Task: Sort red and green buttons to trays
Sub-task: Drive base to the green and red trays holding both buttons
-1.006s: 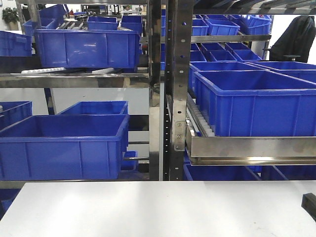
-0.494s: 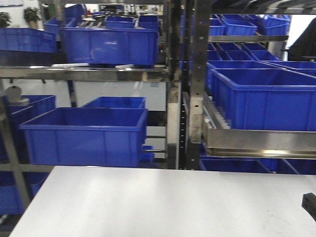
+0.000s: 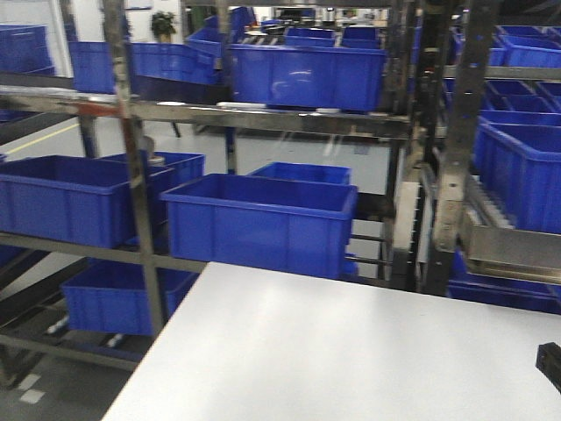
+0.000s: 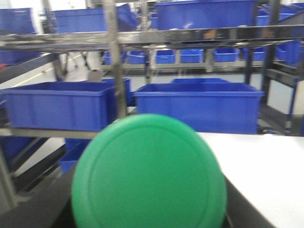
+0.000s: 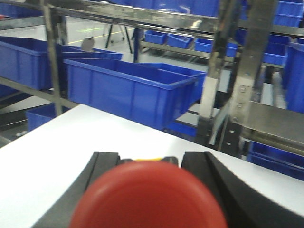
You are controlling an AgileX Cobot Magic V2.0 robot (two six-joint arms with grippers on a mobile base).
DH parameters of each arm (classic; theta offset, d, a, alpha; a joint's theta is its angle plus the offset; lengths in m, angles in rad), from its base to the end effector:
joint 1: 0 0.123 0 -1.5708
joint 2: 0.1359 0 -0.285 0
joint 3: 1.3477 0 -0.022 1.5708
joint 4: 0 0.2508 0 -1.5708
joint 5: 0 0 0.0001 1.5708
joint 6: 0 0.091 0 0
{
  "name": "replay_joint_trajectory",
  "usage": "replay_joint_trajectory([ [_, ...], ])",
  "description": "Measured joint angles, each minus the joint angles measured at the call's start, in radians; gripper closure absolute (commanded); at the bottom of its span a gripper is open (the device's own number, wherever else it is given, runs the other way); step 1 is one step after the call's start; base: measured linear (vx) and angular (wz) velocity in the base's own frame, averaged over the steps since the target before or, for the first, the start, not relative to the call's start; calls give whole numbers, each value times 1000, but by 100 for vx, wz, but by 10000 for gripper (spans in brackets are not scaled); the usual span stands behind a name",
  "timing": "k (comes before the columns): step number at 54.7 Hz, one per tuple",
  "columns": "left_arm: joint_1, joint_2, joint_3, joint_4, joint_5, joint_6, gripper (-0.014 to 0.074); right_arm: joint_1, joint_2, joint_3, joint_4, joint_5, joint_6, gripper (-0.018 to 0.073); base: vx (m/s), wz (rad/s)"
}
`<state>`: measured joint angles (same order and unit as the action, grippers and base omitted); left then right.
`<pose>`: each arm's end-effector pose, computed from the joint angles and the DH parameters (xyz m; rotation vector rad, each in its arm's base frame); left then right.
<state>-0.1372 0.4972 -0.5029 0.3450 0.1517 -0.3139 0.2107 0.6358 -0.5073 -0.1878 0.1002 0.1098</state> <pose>0.1083 -0.0102 0.3322 0.0940 1.6182 -0.0432 0.1346 0.0270 0.3206 -0.2316 1.6955 0.0833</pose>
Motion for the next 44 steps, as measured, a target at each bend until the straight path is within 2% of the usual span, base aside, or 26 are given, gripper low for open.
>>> replay_joint_trajectory([
  [44,0,0,0,0,0,0,599,0,0,0,0,0,-2,568,-2,37],
])
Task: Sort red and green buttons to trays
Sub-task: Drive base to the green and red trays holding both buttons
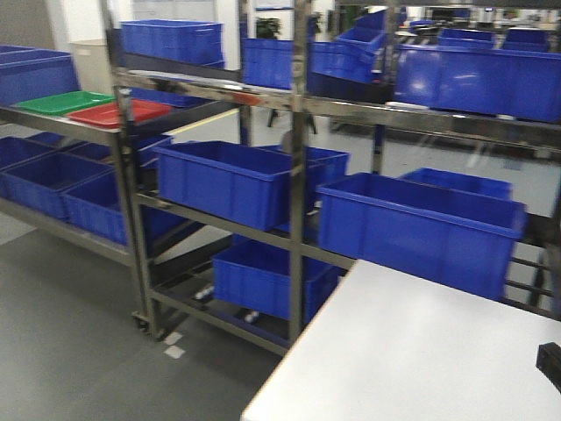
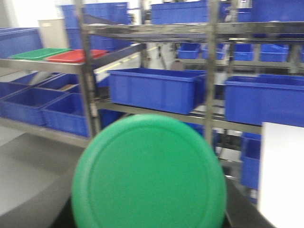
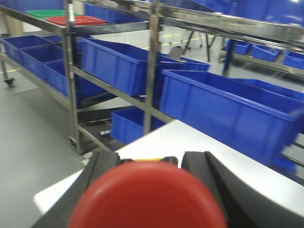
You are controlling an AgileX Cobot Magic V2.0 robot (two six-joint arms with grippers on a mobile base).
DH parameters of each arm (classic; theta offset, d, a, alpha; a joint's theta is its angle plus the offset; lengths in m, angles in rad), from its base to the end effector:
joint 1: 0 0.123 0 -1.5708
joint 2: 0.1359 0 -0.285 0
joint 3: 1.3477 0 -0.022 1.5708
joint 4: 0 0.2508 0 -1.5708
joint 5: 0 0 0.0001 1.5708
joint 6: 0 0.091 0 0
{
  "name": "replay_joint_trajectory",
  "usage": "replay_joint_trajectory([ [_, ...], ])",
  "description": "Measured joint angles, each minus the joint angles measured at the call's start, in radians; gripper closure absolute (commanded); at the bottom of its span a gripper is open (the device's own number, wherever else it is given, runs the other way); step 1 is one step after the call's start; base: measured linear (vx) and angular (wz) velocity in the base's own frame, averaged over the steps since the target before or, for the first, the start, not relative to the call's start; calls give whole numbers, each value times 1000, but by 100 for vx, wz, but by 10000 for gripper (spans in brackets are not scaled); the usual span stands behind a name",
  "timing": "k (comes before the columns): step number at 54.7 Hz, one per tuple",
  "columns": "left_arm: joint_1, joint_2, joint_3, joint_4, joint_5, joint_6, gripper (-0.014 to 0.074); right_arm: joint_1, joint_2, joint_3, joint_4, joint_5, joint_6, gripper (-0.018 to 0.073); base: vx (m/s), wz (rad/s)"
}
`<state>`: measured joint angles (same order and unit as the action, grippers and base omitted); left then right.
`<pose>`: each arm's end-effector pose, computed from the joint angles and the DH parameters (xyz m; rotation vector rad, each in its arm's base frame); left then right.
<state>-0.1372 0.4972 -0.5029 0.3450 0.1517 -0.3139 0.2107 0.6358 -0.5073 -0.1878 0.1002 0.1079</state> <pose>0.1083 -0.0102 0.3322 0.0940 1.6182 -0.0432 0.1346 0.0270 0.3206 -0.2332 1.6952 0.0819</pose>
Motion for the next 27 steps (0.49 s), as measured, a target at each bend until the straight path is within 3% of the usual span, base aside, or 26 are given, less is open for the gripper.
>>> replay_joint_trajectory([
  [27,0,0,0,0,0,0,599,0,0,0,0,0,0,568,11,50],
])
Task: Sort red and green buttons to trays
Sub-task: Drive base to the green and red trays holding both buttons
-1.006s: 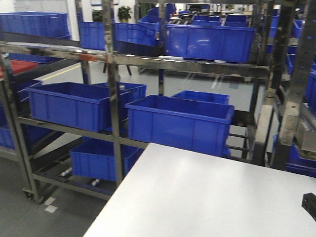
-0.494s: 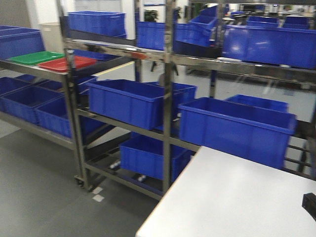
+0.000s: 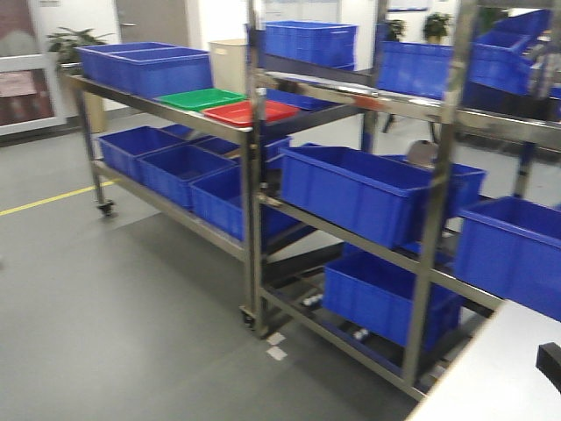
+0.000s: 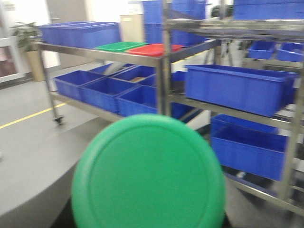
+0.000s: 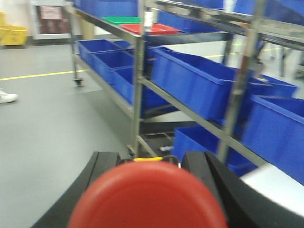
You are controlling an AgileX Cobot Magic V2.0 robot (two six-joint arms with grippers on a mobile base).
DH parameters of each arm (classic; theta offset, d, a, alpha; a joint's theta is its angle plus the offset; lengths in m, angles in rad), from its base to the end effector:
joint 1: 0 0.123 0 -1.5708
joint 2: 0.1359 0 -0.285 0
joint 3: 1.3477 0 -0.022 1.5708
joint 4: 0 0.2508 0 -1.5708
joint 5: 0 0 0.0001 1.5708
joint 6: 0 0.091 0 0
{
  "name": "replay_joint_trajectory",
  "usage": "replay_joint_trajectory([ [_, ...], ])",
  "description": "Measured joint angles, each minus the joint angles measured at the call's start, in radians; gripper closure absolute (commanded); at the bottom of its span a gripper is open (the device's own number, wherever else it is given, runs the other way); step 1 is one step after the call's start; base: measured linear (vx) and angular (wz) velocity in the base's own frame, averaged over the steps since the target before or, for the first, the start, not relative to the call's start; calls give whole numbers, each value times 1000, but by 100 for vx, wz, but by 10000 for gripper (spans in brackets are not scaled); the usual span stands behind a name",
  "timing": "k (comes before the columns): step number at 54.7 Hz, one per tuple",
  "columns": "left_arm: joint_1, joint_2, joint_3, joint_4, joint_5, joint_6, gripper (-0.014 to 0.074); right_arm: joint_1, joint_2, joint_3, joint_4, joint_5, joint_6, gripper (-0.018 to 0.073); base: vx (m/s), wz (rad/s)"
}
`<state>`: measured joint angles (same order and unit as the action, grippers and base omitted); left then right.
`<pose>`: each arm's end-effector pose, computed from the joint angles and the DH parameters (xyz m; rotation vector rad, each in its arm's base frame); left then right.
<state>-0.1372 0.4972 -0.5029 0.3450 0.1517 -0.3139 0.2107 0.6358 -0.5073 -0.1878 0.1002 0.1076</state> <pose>0.1083 -0.0102 0.3322 0.0940 1.6182 -0.0432 0.1346 0.0270 0.3206 -0.2335 1.6952 0.0817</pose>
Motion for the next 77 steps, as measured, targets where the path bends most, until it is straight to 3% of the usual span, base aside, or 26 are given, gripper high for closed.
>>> replay_joint_trajectory([
  [38,0,0,0,0,0,0,599,0,0,0,0,0,0,568,15,56],
  [77,0,0,0,0,0,0,599,0,0,0,0,0,0,568,22,29],
])
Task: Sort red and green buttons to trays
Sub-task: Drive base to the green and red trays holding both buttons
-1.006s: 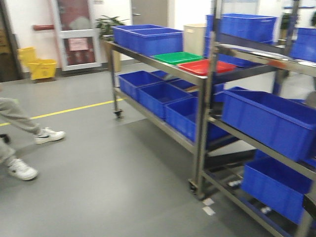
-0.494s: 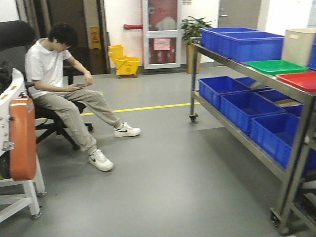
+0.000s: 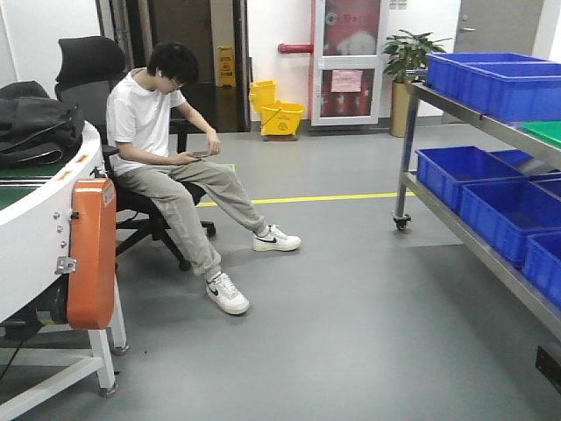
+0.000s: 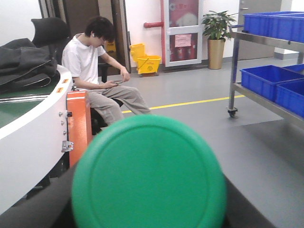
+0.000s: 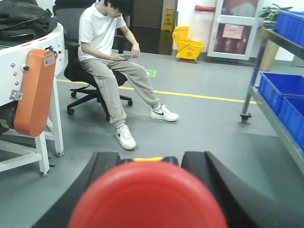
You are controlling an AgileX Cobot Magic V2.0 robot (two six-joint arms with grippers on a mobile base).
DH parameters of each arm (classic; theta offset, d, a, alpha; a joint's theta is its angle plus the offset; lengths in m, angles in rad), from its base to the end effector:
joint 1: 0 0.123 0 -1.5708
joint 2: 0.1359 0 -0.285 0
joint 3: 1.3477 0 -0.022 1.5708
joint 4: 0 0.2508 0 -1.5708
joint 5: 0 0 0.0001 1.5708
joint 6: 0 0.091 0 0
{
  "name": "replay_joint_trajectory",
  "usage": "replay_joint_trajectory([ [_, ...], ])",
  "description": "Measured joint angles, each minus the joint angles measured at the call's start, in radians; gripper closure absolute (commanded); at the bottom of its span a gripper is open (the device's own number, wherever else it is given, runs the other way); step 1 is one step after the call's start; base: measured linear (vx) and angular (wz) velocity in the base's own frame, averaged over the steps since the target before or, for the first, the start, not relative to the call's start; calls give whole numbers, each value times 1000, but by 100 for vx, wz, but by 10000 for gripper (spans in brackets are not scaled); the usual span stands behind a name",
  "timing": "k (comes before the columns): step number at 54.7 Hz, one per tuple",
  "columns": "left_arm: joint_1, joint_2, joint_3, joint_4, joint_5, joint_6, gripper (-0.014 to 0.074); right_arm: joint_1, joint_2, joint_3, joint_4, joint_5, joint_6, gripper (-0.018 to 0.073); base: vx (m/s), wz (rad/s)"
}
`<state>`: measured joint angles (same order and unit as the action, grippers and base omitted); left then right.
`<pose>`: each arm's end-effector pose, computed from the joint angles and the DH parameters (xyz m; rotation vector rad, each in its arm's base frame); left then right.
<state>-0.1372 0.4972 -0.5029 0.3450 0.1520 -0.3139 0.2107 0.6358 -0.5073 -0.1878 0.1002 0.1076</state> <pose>0.1083 -0.0102 0.3321 0.0939 1.6185 -0.0431 0.1346 0.0270 0.3206 -0.2335 1.6952 0.0817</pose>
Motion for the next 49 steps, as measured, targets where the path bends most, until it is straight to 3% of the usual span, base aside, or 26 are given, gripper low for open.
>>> replay_joint_trajectory([
  [49,0,1,0,0,-1,0,599,0,6,1,0,3,0,568,38,5],
])
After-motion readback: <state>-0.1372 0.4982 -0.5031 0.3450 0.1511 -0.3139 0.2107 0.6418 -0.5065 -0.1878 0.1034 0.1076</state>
